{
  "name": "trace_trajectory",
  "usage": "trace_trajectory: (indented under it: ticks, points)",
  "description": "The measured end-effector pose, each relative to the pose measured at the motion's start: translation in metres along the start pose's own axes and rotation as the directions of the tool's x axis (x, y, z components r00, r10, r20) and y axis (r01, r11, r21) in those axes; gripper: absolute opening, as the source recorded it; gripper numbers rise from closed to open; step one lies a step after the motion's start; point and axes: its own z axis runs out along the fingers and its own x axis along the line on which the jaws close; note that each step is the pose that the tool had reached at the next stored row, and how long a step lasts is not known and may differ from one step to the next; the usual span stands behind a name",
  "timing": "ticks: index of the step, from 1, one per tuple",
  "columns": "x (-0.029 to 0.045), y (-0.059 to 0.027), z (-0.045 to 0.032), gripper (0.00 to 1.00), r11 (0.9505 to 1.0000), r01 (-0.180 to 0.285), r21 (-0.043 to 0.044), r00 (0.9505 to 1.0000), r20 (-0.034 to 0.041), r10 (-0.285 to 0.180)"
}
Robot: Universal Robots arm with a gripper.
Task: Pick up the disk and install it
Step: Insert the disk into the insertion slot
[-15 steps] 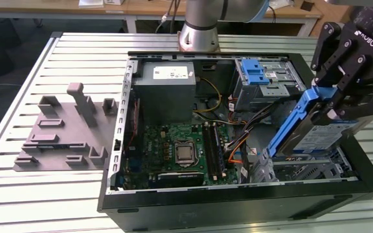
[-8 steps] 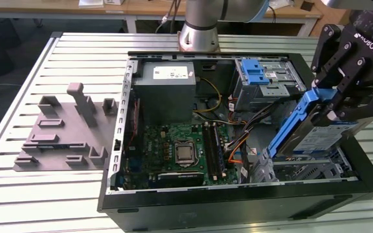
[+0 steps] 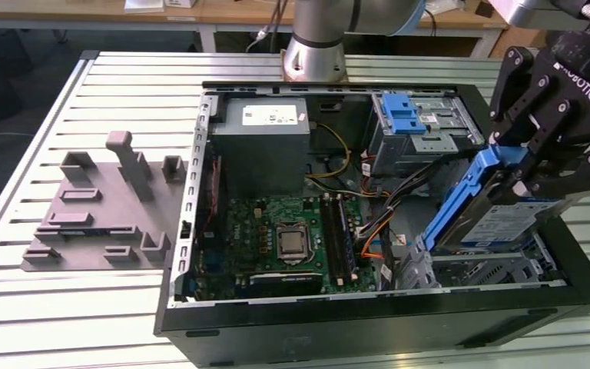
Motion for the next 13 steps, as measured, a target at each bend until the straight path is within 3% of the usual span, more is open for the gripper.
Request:
trace_trajectory:
  ticks: [6,8,9,13]
  points:
    - [0.0007,-0.0002,0.0079,0.37,1.0000,0.000,0.0000,1.0000,-0.0003,0.000]
    - [0.0008,-0.0003,0.0106,0.38,1.0000,0.000,0.0000,1.0000,0.0000,0.000]
    - [0.0008,-0.0003,0.0122,0.44,1.0000,0.000,0.0000,1.0000,0.0005,0.000]
    - [0.0010,-0.0005,0.0188,0.44,1.0000,0.000,0.0000,1.0000,0.0000,0.000]
